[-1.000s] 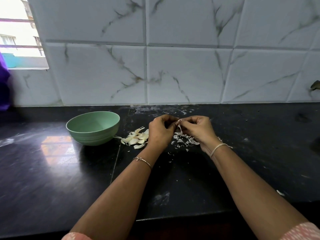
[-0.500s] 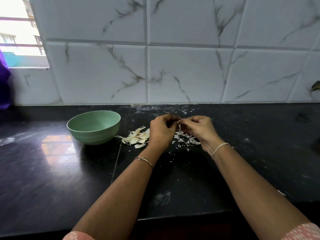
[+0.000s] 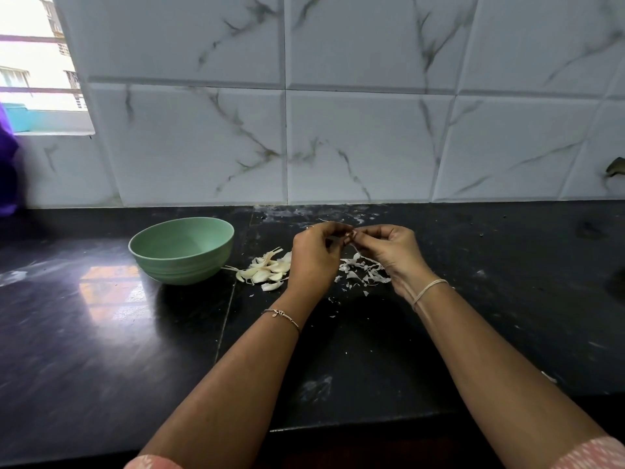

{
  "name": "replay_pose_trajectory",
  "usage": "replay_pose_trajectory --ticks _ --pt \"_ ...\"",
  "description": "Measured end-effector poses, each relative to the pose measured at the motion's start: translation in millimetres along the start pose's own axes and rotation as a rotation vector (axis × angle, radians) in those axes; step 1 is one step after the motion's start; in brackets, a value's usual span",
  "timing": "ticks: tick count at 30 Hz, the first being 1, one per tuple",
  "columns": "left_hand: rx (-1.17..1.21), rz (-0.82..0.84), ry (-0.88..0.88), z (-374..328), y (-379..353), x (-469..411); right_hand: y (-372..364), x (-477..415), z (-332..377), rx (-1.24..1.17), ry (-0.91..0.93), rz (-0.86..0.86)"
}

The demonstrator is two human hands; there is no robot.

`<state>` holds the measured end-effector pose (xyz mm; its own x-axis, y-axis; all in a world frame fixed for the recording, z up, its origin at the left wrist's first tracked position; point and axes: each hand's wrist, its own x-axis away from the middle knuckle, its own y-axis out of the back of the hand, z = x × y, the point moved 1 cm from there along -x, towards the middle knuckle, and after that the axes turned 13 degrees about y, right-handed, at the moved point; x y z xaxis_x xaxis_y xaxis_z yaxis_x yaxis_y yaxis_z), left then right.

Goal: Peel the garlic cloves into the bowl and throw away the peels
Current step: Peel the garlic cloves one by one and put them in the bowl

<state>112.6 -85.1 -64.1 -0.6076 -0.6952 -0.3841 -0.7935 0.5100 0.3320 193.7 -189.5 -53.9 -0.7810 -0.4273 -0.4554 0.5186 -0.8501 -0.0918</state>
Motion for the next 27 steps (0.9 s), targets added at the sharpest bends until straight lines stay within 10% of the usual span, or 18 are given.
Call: replay_pose_trajectory --ticks 27 --pt "-0.218 -0.076 -0.273 5.5 4.3 -2.5 0.0 -3.7 -4.5 0.138 0.051 0.093"
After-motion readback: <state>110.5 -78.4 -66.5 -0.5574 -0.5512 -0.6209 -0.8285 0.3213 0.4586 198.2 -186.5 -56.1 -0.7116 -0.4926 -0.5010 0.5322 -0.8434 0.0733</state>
